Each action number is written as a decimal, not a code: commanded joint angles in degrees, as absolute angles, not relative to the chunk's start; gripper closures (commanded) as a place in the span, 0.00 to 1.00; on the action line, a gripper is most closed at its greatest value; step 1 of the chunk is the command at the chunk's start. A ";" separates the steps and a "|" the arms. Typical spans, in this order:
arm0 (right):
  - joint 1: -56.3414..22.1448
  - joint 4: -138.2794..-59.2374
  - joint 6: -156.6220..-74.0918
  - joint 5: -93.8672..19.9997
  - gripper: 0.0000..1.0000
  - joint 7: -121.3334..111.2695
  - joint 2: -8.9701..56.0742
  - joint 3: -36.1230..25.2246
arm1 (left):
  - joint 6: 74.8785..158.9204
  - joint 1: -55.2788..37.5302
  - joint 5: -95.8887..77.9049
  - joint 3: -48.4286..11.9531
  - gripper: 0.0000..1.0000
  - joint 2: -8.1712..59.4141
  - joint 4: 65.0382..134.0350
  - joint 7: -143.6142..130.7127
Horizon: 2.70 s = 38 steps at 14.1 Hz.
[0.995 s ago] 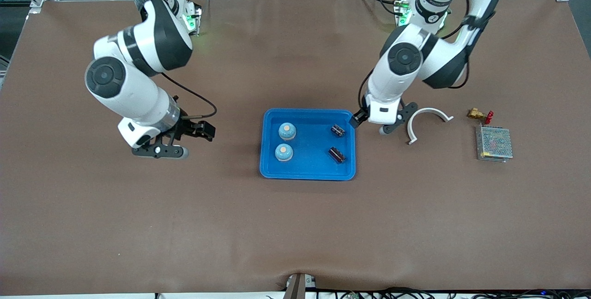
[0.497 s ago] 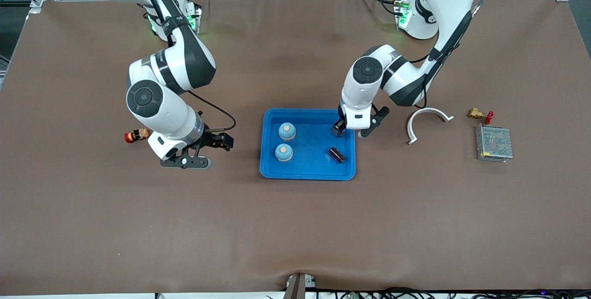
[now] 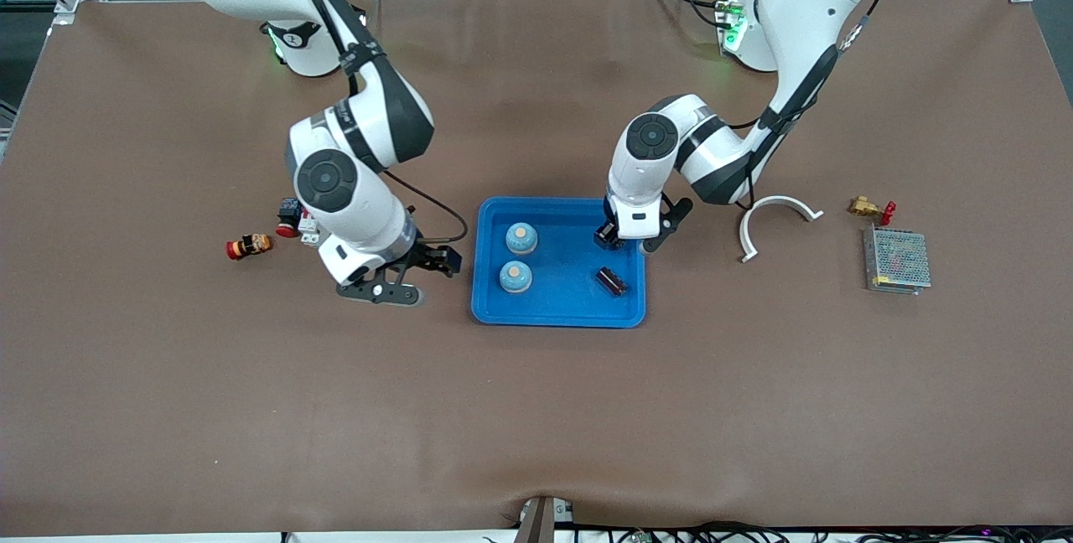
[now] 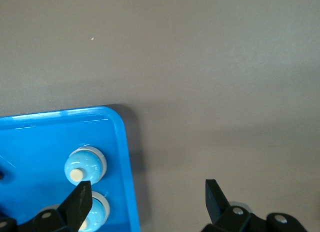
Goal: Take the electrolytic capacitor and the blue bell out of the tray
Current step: 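Grasp a brown capacitor with the left gripper while the right gripper nears a bell, then carry the capacitor toward the power box while the right gripper lowers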
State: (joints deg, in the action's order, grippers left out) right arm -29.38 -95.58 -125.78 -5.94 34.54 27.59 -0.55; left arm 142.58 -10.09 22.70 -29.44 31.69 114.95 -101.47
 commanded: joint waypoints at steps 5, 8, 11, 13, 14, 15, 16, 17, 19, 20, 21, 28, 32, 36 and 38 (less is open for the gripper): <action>-35.24 -92.29 -126.47 -6.24 0.00 41.48 31.72 -1.14 | 143.26 -10.99 26.02 -29.09 0.42 34.72 112.85 -103.71; -36.82 -90.97 -126.56 -6.24 0.00 43.24 33.57 -1.14 | 143.26 -10.90 26.02 -29.09 0.61 35.24 112.59 -103.71; -37.62 -90.88 -129.63 -5.98 0.00 44.30 35.15 -1.14 | 143.26 -10.90 26.02 -29.09 0.79 35.59 112.32 -103.71; -38.14 -90.88 -130.16 -5.89 0.00 44.21 36.03 -1.14 | 143.26 -10.90 26.10 -29.09 0.85 35.60 112.24 -103.71; -38.49 -90.88 -130.34 -5.89 0.00 44.21 36.30 -1.14 | 143.26 -10.90 26.10 -29.09 0.91 35.33 112.32 -103.54; -38.76 -90.88 -130.95 -5.89 0.00 44.21 36.73 -1.14 | 143.09 -10.90 26.10 -29.09 0.98 34.98 112.32 -103.36; -39.19 -90.88 -131.04 -5.80 0.00 44.21 36.91 -1.14 | 142.82 -10.72 26.28 -29.09 1.00 34.20 112.32 -103.27; -39.81 -90.88 -131.13 -5.80 0.00 44.21 37.09 -1.14 | 142.65 -10.72 26.37 -29.18 1.00 33.32 112.32 -103.27; -40.34 -90.88 -131.04 -5.89 0.00 44.30 37.35 -1.14 | 141.78 -10.55 26.45 -29.27 1.00 31.12 112.24 -103.18; -40.60 -90.97 -131.04 -5.89 0.00 44.30 37.35 -1.14 | 140.55 -10.55 26.46 -29.35 1.00 30.16 111.89 -103.10; -40.95 -90.97 -131.04 -5.89 0.00 44.30 37.44 -1.14 | 138.88 -10.46 26.46 -29.36 1.00 29.28 111.19 -102.83; -42.89 -91.41 -133.77 -5.54 0.00 44.30 39.37 -1.23 | 128.42 -3.27 25.58 -29.62 1.00 22.33 110.04 -85.20; -43.77 -91.67 -133.77 -4.57 0.00 44.30 39.73 -1.32 | 125.78 2.62 25.49 -29.71 1.00 21.01 110.65 -74.56; -44.55 -91.85 -133.68 -3.96 0.00 44.30 40.25 -1.32 | 123.84 11.57 24.88 -30.49 1.00 20.13 111.27 -61.39; -44.74 -91.85 -133.77 -3.96 0.00 44.30 40.87 -1.32 | 123.84 16.85 23.73 -30.94 1.00 20.21 112.05 -53.30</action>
